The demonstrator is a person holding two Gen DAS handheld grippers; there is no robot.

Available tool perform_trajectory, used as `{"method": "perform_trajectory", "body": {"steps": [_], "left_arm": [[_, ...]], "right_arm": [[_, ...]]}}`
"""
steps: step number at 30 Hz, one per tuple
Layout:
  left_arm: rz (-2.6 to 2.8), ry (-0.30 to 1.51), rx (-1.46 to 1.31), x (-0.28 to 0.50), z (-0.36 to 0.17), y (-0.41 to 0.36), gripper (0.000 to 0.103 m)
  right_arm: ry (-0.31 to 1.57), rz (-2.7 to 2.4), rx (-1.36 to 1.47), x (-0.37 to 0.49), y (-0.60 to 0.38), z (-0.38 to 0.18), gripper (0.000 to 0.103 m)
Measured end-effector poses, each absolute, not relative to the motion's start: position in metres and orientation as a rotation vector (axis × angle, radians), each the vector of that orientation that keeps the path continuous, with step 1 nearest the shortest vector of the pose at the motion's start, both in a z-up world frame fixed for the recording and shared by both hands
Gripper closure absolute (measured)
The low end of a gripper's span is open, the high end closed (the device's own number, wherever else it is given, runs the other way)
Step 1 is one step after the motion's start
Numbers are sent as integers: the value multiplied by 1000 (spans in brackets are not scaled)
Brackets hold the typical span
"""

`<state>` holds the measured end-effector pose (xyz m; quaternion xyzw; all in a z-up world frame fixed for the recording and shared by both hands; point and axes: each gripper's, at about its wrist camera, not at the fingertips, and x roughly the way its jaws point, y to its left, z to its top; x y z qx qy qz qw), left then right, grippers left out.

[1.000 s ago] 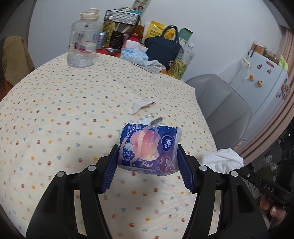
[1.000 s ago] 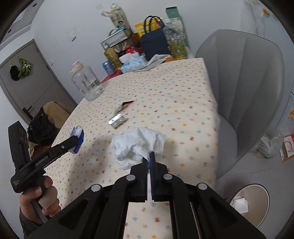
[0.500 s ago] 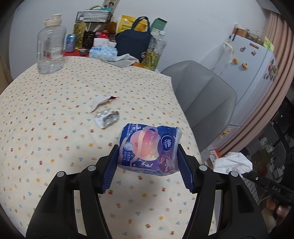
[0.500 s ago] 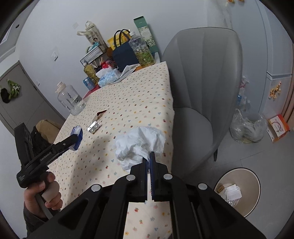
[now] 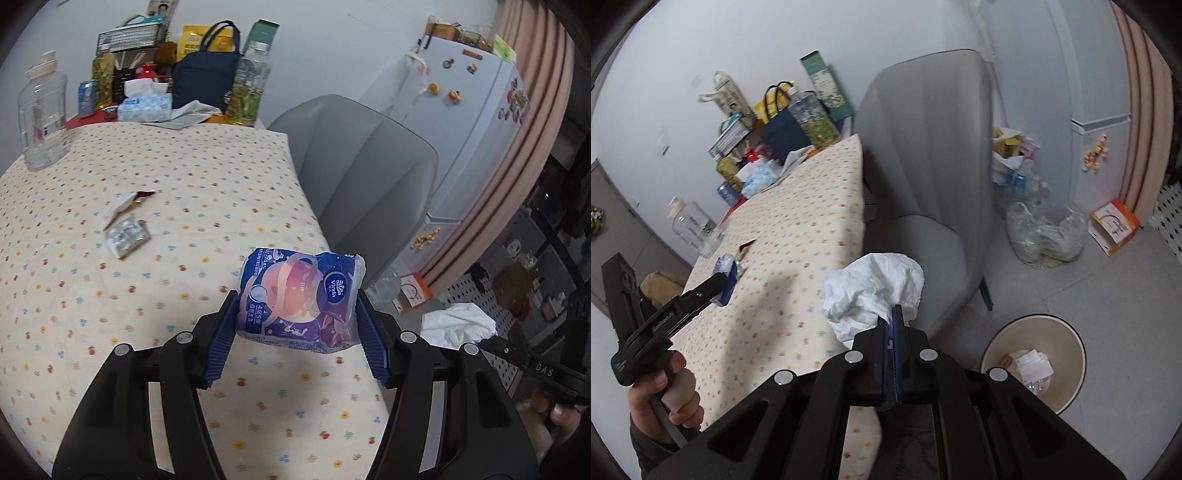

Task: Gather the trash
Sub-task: 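Carry the tissue pack with the left gripper and tissue with the right gripper to the wastebasket, then open the right gripper to drop the tissue while the left gripper releases the tissue pack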

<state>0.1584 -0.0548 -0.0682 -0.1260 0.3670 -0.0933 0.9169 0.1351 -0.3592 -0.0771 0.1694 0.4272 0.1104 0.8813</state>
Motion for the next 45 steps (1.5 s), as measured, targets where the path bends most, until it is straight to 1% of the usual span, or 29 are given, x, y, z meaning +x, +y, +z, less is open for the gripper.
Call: {"method": "perform_trajectory", "body": {"steps": [18, 28, 38, 40, 41, 42, 45], "left_arm": [[-301, 832, -177, 186, -91, -137, 42], [-347, 880, -119, 197, -105, -179, 42], [-381, 914, -71, 204, -114, -212, 42], [-384, 921, -59, 205, -116, -218, 42], [-386, 924, -53, 205, -116, -221, 42], [-388, 926, -46, 205, -117, -224, 42], [-402, 930, -25, 205, -118, -235, 42]], "right_arm": [[922, 112, 432, 139, -415, -116, 99], [967, 29, 498, 138, -456, -158, 99], [1018, -51, 547, 141, -485, -201, 96], [1049, -58, 572, 142, -492, -214, 88], [1059, -60, 595, 141, -495, -220, 56], [1057, -71, 608, 140, -498, -223, 28], [1047, -105, 617, 134, -508, -231, 30]]}}
